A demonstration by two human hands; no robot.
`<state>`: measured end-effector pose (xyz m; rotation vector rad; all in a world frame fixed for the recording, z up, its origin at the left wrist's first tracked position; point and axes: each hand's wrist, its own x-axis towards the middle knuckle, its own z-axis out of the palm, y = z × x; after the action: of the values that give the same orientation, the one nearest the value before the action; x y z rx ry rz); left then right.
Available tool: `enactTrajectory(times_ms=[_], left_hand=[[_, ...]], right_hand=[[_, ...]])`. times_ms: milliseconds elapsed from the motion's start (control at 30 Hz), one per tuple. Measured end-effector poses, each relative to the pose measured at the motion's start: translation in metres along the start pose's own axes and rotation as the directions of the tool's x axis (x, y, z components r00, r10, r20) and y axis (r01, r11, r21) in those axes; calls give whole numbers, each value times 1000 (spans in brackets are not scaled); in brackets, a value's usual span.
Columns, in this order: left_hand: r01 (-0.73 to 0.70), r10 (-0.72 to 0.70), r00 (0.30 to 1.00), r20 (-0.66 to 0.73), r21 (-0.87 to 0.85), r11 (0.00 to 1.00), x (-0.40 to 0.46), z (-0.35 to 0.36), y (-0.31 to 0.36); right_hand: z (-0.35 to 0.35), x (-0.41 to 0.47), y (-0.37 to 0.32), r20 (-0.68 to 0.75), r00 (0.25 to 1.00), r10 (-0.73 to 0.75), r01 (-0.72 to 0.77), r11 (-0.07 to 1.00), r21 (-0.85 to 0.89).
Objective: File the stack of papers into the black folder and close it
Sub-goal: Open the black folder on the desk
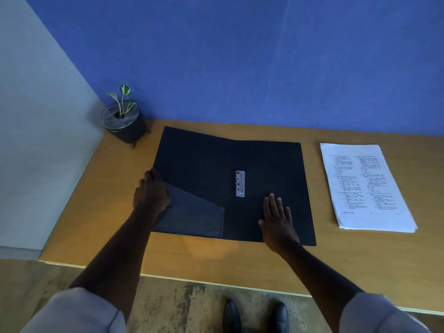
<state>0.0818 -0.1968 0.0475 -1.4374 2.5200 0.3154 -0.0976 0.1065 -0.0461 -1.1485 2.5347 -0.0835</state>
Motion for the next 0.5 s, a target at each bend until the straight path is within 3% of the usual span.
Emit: enactTrajectory(times_ms=[167,500], left_hand=[[23,-20,998,60,-59,998,11,21,-10],[17,-15,1000,13,-122,992,7,51,-17]], right_hand=[[7,0,3,-12,1000,-6,6,1000,-23],[12,-1,5,-29,1000,-4,3,1000,-17]])
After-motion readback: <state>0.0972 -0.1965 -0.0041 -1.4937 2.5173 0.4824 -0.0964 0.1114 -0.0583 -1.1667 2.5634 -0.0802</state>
